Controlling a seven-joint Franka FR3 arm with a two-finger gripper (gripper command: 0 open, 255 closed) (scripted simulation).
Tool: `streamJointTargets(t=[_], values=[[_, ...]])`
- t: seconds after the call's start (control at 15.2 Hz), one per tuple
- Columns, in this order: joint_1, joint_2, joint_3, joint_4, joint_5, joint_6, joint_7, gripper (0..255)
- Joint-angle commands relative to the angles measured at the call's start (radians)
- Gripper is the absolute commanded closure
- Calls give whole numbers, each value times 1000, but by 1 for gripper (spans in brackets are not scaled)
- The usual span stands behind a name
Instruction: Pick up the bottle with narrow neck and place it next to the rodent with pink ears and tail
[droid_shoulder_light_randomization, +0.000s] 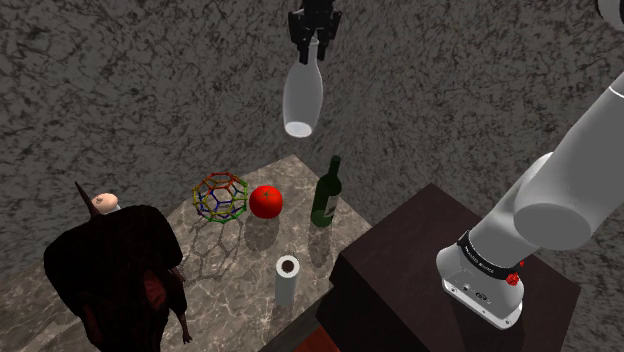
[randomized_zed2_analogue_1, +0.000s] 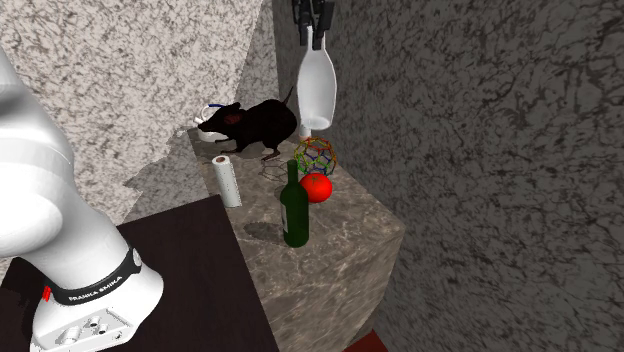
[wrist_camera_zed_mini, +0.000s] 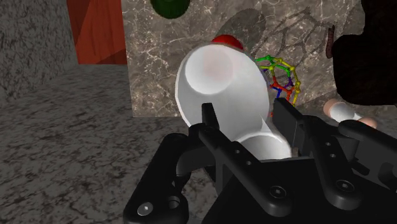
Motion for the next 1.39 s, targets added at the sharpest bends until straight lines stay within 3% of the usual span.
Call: streamJointTargets(t=[0.0,0.46,0.99,1.32], values=[[24,-23,22,-29,4,7,47,255],[104,-62,99,-75,17,19,203,255],[199,-43,195,-54,14,20,394,255],[198,-50,195,-129,17,89,391,255]])
